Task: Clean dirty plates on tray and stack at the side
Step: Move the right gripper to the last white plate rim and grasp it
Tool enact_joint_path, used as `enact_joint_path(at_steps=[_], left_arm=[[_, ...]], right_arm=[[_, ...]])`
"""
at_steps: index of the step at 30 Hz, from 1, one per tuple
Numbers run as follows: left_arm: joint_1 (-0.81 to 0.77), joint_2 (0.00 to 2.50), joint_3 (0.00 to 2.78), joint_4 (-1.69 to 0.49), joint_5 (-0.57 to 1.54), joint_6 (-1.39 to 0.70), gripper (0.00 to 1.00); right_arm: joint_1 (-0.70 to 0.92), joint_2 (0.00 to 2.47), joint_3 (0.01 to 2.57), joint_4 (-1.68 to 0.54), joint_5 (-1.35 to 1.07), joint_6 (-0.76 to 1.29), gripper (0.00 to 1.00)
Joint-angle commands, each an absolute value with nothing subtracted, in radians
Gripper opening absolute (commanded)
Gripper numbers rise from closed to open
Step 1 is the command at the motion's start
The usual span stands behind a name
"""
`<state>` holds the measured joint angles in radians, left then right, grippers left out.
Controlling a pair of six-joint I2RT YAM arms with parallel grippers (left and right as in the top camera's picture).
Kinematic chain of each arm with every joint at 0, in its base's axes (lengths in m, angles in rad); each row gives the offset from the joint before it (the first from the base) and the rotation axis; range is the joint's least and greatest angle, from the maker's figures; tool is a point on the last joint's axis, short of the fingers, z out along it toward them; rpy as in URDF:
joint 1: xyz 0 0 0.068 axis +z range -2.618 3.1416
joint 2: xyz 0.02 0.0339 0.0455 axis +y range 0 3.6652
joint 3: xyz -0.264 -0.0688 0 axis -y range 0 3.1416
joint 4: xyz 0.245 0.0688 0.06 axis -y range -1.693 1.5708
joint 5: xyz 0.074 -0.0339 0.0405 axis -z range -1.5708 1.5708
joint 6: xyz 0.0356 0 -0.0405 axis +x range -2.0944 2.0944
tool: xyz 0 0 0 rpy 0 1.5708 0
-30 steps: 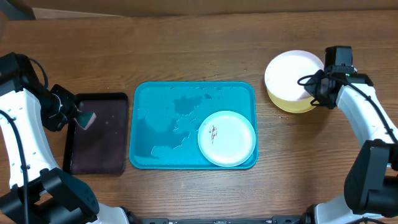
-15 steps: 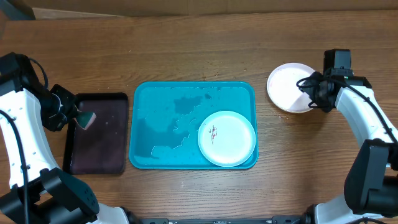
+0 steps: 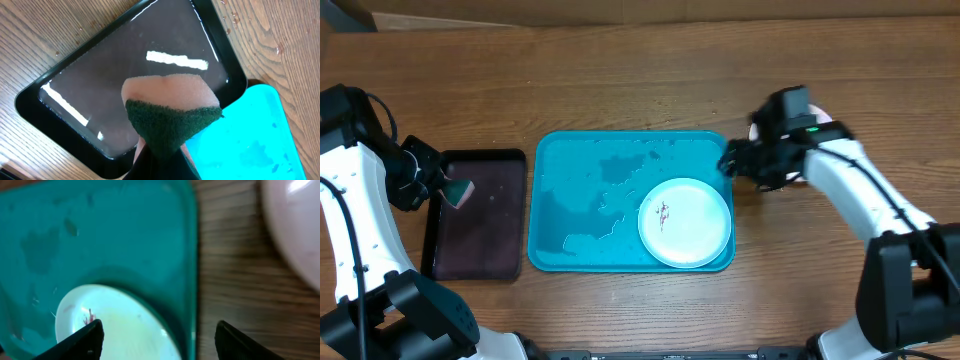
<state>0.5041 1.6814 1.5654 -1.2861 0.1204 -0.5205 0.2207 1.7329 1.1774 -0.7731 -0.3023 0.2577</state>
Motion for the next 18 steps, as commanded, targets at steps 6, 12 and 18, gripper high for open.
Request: enact_joint_path(at_steps=[6,12,18], left_arm=[[0.503,1.681,1.566,-1.286,0.132,-0.508,0.04],[0.503,1.681,1.566,-1.29,0.131,-0.508,0.04],[0.503,1.681,1.566,-1.289,0.131,-0.508,0.04]], right_arm=[[0.395,1.731,1.177,-0.765,-0.046,0.192,0.73],[0.426,1.76,1.177,-0.788,-0.102,0.019,0.69],[0.426,1.825,1.177,-0.822,-0.137,-0.035,0.66]])
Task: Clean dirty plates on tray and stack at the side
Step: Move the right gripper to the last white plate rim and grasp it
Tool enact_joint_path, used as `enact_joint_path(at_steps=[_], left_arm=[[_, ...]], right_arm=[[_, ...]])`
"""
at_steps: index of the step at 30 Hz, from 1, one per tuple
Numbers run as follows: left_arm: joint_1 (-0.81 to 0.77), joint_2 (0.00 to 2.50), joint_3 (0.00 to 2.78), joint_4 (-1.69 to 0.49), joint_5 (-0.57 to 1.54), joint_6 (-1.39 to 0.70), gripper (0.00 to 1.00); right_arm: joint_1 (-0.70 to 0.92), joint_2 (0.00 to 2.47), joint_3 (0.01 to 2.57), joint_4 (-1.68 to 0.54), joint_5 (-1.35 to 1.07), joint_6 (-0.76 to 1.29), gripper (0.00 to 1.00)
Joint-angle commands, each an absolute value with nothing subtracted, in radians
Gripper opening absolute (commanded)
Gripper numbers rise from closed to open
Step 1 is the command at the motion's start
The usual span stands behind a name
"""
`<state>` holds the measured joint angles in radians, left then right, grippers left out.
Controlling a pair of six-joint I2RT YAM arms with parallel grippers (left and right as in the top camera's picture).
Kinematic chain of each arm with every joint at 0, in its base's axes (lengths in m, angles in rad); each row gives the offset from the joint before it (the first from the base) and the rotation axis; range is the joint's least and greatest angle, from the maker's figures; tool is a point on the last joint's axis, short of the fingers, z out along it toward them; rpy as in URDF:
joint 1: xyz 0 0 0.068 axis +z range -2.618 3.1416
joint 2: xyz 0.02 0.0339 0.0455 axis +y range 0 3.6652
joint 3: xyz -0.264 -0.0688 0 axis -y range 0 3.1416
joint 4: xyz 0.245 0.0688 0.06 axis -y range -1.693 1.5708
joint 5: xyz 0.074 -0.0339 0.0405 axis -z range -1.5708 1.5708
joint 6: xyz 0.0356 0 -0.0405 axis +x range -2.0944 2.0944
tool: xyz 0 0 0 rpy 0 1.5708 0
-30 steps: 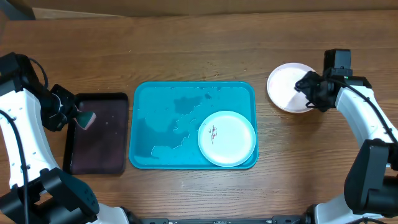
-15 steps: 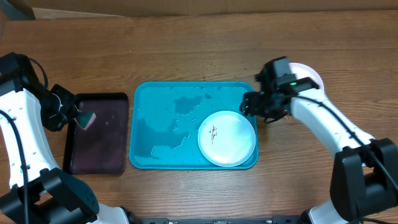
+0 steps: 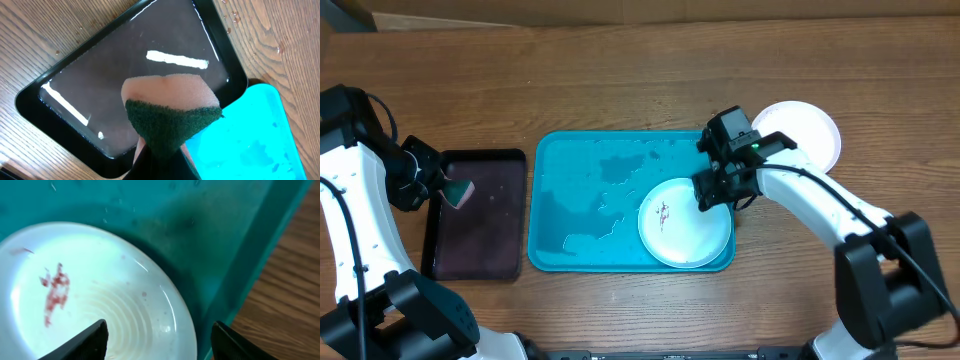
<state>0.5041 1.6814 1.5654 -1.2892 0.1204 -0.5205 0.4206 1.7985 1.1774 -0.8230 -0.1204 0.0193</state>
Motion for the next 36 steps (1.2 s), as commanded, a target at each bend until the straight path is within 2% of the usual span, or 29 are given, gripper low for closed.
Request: enact_joint_path(at_steps=[1,6,19,27,36], left_arm=[[0.503,1.681,1.566,-1.289,0.131,-0.508,0.04],[0.504,1.681,1.566,-1.289,0.131,-0.508,0.04],[0.504,1.681,1.566,-1.282,0.131,-0.508,0.04],[0.503,1.681,1.566,-1.282,0.132,-0.508,0.04],[0.504,1.681,1.566,-1.283,0.141,-0.508,0.04]], right_arm=[[0.426,1.826,1.177,-0.822,-0.136,-0.035,0.66],[0.426,1.828,1.177,-0.825,-0.136,-0.035,0.56],[0.426,1.829,1.177,-0.945,-0.204,-0.022,0.53],[0.426,1.829,1.177,-0.988,-0.234,0.133,0.48],[0.426,1.829,1.109,-0.954,-0.233,0.402,0.49]])
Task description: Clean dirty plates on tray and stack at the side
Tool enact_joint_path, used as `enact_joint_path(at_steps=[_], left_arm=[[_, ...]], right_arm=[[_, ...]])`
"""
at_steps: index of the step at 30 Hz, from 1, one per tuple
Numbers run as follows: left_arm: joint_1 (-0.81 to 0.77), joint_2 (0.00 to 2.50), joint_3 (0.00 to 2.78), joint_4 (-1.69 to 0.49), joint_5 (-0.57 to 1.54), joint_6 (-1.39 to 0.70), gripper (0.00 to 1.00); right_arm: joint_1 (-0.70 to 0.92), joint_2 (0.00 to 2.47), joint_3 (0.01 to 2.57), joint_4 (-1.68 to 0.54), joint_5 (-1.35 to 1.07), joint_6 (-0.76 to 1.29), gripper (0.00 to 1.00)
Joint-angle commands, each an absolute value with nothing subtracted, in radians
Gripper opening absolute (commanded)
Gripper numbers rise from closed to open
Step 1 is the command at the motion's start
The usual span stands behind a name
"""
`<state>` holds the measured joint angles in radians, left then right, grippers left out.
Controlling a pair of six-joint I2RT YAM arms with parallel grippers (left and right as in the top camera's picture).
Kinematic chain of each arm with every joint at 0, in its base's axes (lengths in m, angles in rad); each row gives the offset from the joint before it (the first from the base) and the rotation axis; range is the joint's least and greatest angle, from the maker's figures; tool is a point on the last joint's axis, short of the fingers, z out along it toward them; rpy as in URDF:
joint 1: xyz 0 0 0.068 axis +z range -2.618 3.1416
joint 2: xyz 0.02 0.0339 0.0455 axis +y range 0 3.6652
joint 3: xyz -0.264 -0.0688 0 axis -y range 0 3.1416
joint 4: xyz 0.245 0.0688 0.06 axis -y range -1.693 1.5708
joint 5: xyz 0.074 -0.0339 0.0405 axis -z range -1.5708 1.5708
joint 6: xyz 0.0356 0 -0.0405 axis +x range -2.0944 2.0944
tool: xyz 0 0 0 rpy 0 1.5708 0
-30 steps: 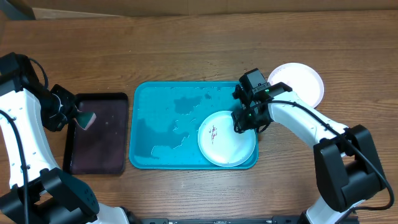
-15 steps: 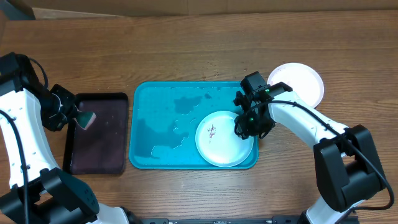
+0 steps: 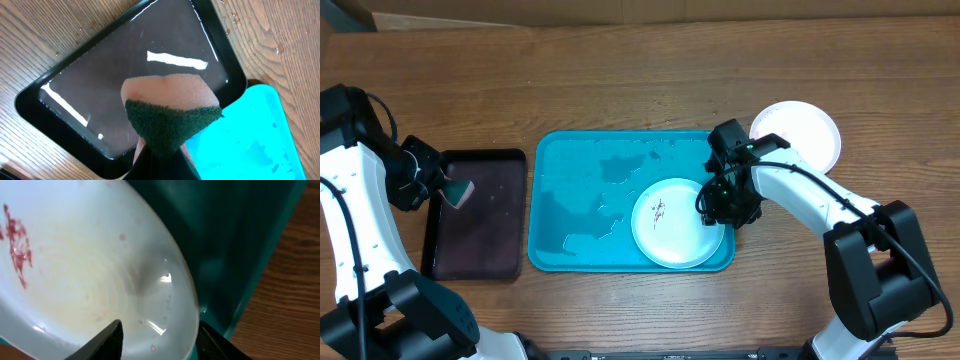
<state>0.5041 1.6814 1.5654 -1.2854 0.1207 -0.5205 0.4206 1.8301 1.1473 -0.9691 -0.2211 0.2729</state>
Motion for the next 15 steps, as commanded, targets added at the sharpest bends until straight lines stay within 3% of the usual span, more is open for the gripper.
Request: enact_joint_path(at_steps=[1,9,15], left_arm=[[0.504,1.681,1.566,-1.283,0.149,-0.508,0.04],[0.504,1.681,1.566,-1.282,0.151,-0.501,0.04],[0.503,1.681,1.566,-1.282,0.152,-0.501,0.04]], right_arm=[[0.426,1.829,1.094,-0.939,-0.232,0.419,0.49],[0.426,1.829,1.0,-0.858,-0.227,0.532,0.47],[0.426,1.829,1.0,-0.843,-0.23,0.533,0.13]])
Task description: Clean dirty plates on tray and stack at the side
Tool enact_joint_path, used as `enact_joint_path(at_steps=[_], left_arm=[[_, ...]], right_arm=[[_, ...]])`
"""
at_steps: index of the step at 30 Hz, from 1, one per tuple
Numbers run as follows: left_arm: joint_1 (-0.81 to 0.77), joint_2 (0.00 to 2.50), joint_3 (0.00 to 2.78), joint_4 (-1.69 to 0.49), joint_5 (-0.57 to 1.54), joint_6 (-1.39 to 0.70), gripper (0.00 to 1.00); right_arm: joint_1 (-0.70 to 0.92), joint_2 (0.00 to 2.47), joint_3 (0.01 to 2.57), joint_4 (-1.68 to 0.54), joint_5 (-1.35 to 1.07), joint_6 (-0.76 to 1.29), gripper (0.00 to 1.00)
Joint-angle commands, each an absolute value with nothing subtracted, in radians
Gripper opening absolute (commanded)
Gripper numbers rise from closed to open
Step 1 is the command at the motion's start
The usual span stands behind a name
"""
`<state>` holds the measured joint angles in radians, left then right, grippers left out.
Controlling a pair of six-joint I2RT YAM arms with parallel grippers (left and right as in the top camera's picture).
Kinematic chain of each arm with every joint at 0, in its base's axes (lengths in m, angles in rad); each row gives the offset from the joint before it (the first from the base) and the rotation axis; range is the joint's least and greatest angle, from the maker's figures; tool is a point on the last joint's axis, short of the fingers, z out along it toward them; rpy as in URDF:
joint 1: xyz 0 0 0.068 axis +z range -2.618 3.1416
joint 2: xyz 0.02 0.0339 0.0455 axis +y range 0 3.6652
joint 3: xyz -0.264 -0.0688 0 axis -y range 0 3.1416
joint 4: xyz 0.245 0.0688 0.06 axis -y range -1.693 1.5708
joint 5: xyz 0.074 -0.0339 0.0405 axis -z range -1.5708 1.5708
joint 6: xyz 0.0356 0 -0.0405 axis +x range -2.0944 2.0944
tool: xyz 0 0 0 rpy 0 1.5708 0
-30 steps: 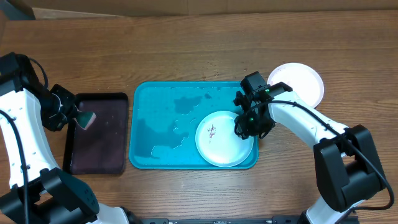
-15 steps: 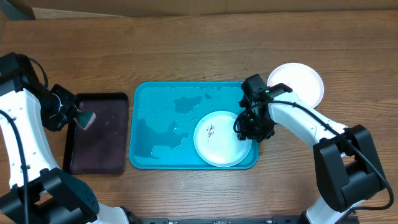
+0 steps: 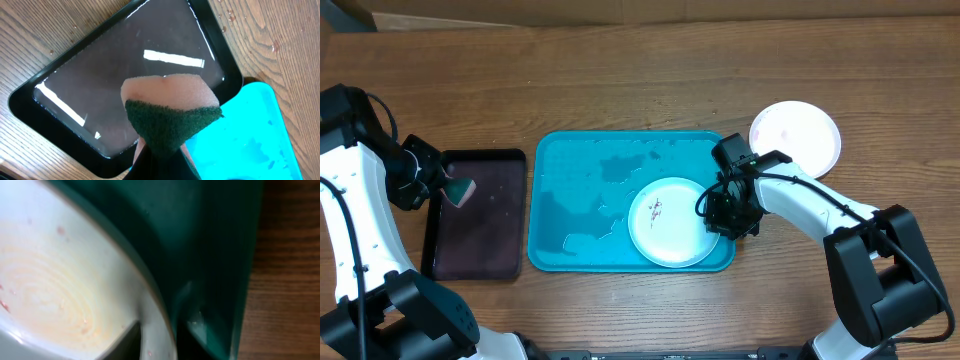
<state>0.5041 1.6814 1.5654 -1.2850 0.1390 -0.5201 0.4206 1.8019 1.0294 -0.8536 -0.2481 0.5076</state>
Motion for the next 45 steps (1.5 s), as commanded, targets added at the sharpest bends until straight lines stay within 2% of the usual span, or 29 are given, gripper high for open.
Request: enact_joint_path(at_steps=[1,10,16,21,33,37,45], left_arm=[[0.503,1.681,1.566,-1.282,0.152,-0.501,0.04],[0.487,1.681,1.566,-1.27,0.314,-0.393,0.04],[0.4,1.681,1.566,-1.258,0.387,-0.294,0.04],[0.285,1.681,1.566,-1.251,0.385,-0.265,0.04],[0.019,1.681,1.566,-1.176,0.35,-0.275,0.04],[-0.047,1.682,1.565,-1.166,0.263,-0.336,0.04],[-0.144,1.717,1.506,-1.099,0.259,-0.345,0.04]], right_arm=[[0.426,1.829,1.0,-0.841,-0.23,0.533,0.1],[0.426,1.829,1.007,-0.714,-0.254,0.532,0.04],[0.426,1.829,1.011,-0.513,-0.312,0.562,0.04],[0.426,1.829,1.011,-0.403,-0.3,0.562,0.04],[0.45,1.875,1.009,-0.331,-0.244,0.546,0.04],[0.473,1.9,1.009,-0.295,-0.244,0.547,0.04],[0.502,1.903,1.009,-0.259,-0.244,0.541,0.04]])
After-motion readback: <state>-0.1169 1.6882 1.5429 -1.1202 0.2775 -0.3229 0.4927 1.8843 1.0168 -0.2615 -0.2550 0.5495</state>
